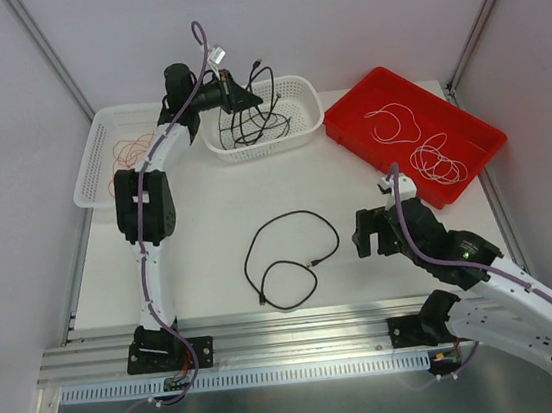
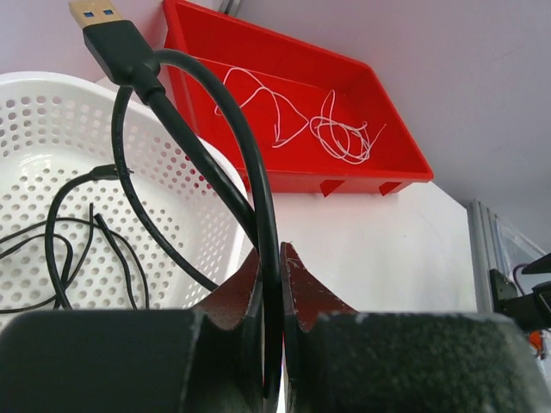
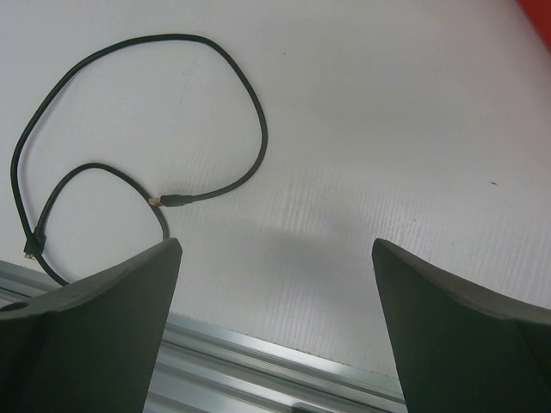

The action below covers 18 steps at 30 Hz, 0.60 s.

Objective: Untangle the cables

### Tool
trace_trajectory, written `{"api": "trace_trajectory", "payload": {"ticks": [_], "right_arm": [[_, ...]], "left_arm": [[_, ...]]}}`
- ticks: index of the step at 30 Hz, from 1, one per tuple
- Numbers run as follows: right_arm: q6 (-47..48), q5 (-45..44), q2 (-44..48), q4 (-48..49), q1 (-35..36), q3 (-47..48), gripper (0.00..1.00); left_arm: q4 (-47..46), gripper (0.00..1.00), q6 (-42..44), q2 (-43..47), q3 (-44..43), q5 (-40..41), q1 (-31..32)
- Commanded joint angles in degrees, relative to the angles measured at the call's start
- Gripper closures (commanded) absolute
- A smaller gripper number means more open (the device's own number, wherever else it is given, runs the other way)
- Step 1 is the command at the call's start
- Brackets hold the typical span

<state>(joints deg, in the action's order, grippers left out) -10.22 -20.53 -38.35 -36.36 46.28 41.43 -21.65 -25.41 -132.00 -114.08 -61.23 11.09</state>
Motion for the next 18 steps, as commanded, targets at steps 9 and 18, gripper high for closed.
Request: {"api": "trace_trajectory", "payload": {"ticks": [9, 18], "right_arm": [[0.2, 0.1, -0.4, 1.9, 0.2, -0.5, 0.02], [-0.3, 0.5, -0.6, 2.1, 0.2, -0.3, 0.02]], "left_arm": [[-0.7, 0.76, -6.2, -2.4, 2.5, 5.1, -3.7], [11.4, 0.45, 4.4, 3.8, 7.8, 22.8, -3.9]]}}
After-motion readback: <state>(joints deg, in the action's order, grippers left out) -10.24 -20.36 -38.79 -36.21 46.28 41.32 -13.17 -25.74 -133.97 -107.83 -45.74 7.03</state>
